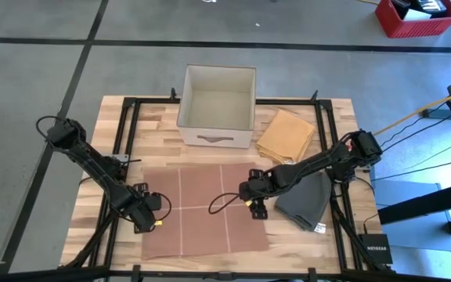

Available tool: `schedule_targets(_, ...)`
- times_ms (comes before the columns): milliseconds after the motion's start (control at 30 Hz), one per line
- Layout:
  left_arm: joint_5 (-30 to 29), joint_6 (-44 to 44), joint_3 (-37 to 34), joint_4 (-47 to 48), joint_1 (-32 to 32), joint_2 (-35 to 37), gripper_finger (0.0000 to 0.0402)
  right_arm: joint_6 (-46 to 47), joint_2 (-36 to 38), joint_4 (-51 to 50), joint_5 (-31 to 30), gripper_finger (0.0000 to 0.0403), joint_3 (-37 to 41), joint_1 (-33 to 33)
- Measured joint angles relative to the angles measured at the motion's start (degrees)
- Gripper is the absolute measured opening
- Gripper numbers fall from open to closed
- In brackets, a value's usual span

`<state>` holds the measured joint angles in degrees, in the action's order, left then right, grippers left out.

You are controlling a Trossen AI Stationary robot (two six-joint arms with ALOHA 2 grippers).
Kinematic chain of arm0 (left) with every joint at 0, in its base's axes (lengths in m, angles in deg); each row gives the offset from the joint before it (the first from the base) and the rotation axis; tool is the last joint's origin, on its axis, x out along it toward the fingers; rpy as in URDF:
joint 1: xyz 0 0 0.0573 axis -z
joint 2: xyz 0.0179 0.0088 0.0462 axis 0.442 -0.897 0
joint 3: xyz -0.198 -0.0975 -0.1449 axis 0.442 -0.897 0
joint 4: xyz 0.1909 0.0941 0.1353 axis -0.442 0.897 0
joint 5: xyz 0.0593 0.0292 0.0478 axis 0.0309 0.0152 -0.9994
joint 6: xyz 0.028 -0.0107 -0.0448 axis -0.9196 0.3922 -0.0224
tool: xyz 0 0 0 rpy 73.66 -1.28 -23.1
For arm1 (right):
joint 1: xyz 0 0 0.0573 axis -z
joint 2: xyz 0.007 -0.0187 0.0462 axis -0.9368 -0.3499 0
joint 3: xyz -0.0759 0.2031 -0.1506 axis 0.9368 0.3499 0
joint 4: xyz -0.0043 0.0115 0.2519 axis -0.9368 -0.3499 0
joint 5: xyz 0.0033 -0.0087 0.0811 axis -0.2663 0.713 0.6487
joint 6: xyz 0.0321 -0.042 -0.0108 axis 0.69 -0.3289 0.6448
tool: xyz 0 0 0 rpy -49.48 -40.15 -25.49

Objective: Fold towel
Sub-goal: Fold the brown towel

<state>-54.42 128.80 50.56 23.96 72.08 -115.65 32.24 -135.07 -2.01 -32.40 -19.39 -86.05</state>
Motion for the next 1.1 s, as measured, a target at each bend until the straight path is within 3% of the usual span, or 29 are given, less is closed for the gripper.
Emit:
schedule_targets(133,0.5,0.4,-0.1,-0.1,0.0,0.0,0.0231,0.0,0.0,-0.1,3.1,0.0301,0.0,-0.9)
schedule_targets(433,-0.7,0.7,-0.2,-1.1,0.0,-0.1,0.0231,-1.3,-3.3,0.4,-2.7,0.0301,0.0,-4.1)
schedule_targets(900,-1.1,1.7,-0.3,-1.1,2.5,-0.3,0.0231,-1.3,-8.5,-2.9,-2.9,0.0299,-0.3,-4.1)
schedule_targets(1100,-1.1,1.7,-0.3,-1.3,2.5,-0.3,0.0208,-0.9,-8.5,-1.8,-2.8,0.0246,0.9,-4.1)
